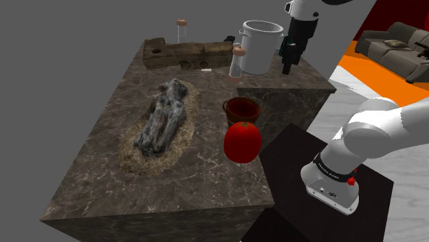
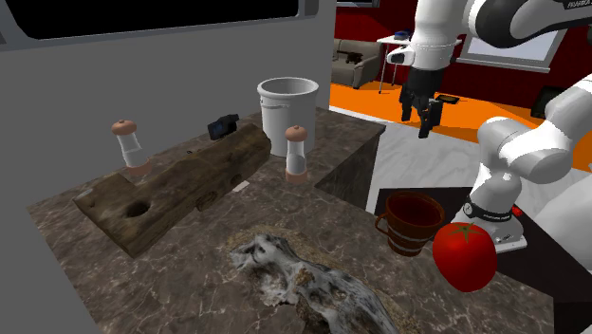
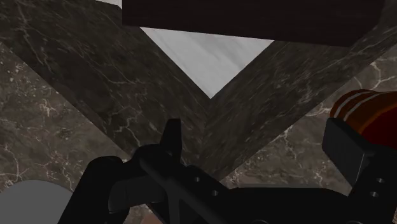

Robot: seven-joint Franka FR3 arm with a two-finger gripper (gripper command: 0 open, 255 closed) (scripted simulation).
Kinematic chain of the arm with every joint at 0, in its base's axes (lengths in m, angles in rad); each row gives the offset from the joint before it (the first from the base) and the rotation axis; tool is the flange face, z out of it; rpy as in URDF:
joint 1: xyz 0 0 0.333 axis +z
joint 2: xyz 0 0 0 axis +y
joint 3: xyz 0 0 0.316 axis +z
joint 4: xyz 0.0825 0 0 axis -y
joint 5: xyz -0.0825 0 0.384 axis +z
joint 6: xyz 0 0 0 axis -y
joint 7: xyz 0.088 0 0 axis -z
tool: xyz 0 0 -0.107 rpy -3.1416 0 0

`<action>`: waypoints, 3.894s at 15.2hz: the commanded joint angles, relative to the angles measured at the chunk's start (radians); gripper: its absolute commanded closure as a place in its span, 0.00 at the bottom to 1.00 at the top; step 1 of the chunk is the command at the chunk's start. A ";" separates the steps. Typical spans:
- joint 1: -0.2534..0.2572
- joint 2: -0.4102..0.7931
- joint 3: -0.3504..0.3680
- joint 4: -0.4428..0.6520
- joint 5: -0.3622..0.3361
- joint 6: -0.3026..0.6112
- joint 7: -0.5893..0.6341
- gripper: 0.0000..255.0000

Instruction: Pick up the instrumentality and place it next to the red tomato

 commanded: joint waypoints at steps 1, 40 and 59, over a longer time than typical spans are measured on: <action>0.000 0.000 0.000 0.000 0.000 0.000 0.000 0.00; -0.094 0.881 -0.052 0.652 -0.090 0.309 0.092 0.00; -0.093 0.870 -0.051 0.759 -0.086 0.192 0.076 1.00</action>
